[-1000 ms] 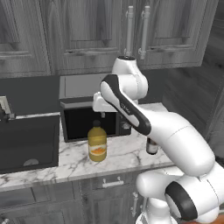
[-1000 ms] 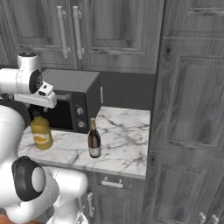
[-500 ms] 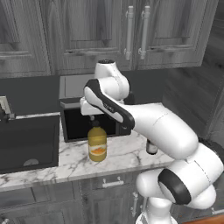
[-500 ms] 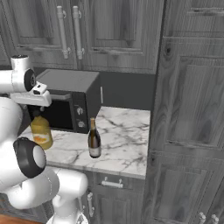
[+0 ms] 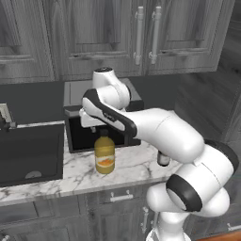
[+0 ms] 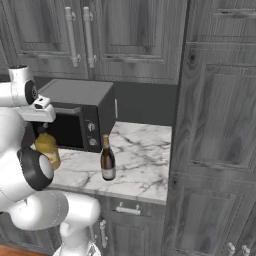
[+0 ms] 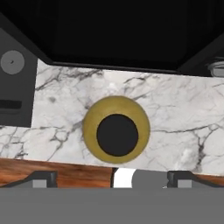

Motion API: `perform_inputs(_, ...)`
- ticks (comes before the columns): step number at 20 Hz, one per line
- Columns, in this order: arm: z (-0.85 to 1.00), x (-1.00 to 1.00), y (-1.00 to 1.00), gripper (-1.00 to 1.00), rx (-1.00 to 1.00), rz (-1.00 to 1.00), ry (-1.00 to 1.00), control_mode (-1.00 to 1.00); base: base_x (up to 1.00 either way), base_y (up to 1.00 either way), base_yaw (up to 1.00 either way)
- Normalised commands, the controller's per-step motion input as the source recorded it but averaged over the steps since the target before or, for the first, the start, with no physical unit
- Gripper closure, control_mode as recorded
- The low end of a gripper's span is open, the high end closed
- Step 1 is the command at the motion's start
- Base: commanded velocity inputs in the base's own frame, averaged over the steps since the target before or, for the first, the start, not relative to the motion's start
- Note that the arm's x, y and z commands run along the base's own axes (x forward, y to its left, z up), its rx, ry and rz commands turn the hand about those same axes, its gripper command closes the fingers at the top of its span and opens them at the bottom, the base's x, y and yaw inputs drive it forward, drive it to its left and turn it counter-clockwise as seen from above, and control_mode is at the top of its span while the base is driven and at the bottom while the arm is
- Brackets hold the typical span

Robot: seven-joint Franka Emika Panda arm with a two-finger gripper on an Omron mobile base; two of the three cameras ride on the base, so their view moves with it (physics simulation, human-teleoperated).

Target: There is a wine glass and glass cup on the dining counter. Place the wine bottle next to the wine glass and the juice bottle next to the glass cup.

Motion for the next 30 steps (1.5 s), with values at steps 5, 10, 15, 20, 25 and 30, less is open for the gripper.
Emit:
perform_inputs(5,-0.22,0.12,0.02,-1.0,0.0,0.02,-0.01,-1.0,0.0,0.0,0.0)
perform_inputs(10,-0.2,0.23,0.0,-1.0,0.0,0.04,-0.05,-1.0,0.0,0.0,0.0)
perform_inputs(15,-0.11,0.12,0.0,-1.0,0.0,0.03,-0.01,-1.0,0.0,0.0,0.0)
perform_inputs(20,-0.04,-0.02,0.03,-1.0,0.0,0.01,0.0,-1.0,0.0,0.0,0.0)
perform_inputs(25,-0.05,-0.02,0.05,-1.0,0.0,0.0,0.0,-1.0,0.0,0.0,0.0)
perform_inputs(30,-0.16,0.0,0.0,-1.0,0.0,0.0,0.0,-1.0,0.0,0.0,0.0)
